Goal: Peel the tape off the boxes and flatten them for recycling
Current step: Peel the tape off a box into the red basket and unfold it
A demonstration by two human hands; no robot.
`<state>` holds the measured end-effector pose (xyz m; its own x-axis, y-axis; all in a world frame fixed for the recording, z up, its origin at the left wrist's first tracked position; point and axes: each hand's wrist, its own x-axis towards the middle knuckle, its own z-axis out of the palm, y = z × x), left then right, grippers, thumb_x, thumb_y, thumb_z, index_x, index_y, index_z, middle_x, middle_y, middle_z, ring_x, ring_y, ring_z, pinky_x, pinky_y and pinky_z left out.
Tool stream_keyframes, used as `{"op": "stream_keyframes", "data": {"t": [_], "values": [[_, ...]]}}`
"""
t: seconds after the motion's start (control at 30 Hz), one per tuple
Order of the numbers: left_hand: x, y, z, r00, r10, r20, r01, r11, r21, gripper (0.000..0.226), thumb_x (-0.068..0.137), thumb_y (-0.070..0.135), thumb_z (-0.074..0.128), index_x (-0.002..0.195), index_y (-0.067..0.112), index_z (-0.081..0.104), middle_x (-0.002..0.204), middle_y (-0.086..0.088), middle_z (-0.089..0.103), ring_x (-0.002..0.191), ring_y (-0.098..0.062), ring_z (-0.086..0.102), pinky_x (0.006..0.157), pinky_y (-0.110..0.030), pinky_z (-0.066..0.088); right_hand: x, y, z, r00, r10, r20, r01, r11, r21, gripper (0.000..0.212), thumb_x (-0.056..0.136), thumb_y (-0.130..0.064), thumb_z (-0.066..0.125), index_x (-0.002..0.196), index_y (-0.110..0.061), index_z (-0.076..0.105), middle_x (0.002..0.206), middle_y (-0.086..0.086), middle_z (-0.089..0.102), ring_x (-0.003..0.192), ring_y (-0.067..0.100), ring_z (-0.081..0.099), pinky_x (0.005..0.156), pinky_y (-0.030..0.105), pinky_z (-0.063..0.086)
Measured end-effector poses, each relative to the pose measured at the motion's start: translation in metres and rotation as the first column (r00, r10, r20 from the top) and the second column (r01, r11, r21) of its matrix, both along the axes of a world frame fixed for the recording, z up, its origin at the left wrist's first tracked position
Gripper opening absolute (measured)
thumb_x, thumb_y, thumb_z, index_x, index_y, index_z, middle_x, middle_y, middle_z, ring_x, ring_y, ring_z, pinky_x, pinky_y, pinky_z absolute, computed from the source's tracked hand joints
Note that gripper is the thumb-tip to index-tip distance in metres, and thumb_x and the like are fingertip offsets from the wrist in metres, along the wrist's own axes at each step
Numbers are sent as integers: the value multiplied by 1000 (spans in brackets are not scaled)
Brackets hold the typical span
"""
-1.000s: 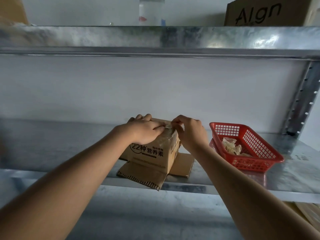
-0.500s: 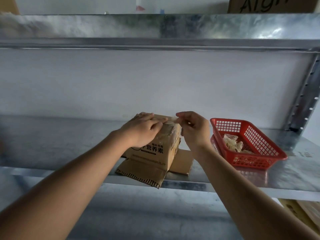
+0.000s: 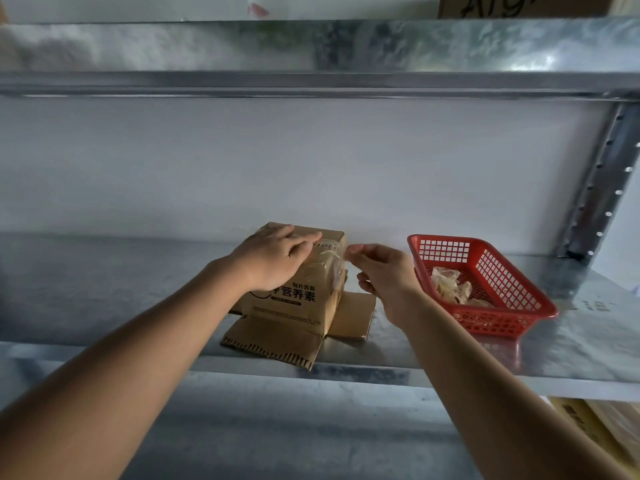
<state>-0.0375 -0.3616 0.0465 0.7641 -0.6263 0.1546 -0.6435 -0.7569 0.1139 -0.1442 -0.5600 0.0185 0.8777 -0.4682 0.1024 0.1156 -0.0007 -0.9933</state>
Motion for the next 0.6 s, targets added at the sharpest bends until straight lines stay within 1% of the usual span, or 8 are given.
{"op": "stream_keyframes", "data": {"t": [0.1, 0.2, 0.27, 0.37, 0.43, 0.5, 0.53, 0.6], "values": [[0, 0, 0, 1000, 1, -3, -1, 1000, -10, 56, 101, 68, -1, 155, 63, 12, 172, 1, 12, 159, -20, 5, 125, -46, 9, 1, 1, -4, 997, -83, 2, 81, 971, -225, 7, 84, -29, 85, 80, -33, 81, 82, -17, 75, 71, 15, 67, 73, 34, 62], [0, 0, 0, 1000, 4, -2, -4, 1000, -13, 57, 100, 68, -1, 155, 62, 14, 172, 1, 14, 159, -19, 6, 126, -47, 10, -1, 2, -5, 996, -84, 11, 81, 903, -423, 11, 89, -29, 81, 80, -35, 79, 80, -15, 76, 71, 12, 73, 75, 35, 63], [0, 0, 0, 1000, 8, -7, -8, 1000, -16, 57, 101, 68, 0, 155, 61, 14, 172, 1, 14, 159, -19, 6, 126, -47, 10, -2, 5, -3, 999, -30, 13, 33, 898, -439, 16, 94, -18, 75, 81, -28, 78, 77, -5, 77, 73, 15, 76, 78, 38, 64], [-2, -1, 1, 1000, 13, -12, -13, 1000, -16, 57, 101, 67, 0, 155, 61, 15, 172, 2, 14, 159, -19, 6, 126, -47, 10, -6, 11, 0, 998, 60, 32, -47, 948, -314, 21, 101, -6, 62, 86, -12, 76, 83, 8, 78, 78, 20, 78, 78, 36, 65], [-3, -1, 2, 1000, 16, -20, -16, 1000, -13, 56, 101, 67, 1, 155, 61, 15, 172, 2, 13, 159, -20, 6, 126, -47, 10, -10, 14, 3, 994, 106, 33, -98, 979, -181, 27, 106, -17, 55, 91, -4, 74, 89, 13, 78, 79, 23, 78, 76, 35, 65], [-4, -2, 3, 999, 21, -31, -21, 1000, -15, 55, 102, 67, 2, 155, 62, 15, 172, 2, 13, 159, -21, 5, 127, -48, 10, -12, 15, 5, 993, 113, 18, -109, 982, -157, 44, 102, -42, 57, 92, -3, 74, 87, 11, 78, 80, 26, 77, 75, 36, 65], [-5, -2, 4, 999, 23, -36, -24, 1000, -17, 54, 102, 66, 3, 154, 62, 15, 172, 3, 13, 159, -21, 5, 127, -49, 10, -13, 14, 6, 996, 92, 3, -89, 970, -226, 49, 94, -52, 61, 90, -5, 75, 85, 9, 78, 81, 27, 77, 75, 38, 65], [-6, -2, 4, 999, 25, -39, -25, 1000, -18, 53, 103, 65, 4, 155, 62, 15, 172, 3, 13, 159, -22, 5, 127, -49, 10, -13, 15, 7, 1000, 9, -4, -9, 910, -414, 46, 83, -58, 73, 84, -12, 77, 79, 5, 77, 79, 29, 75, 73, 41, 64]]}}
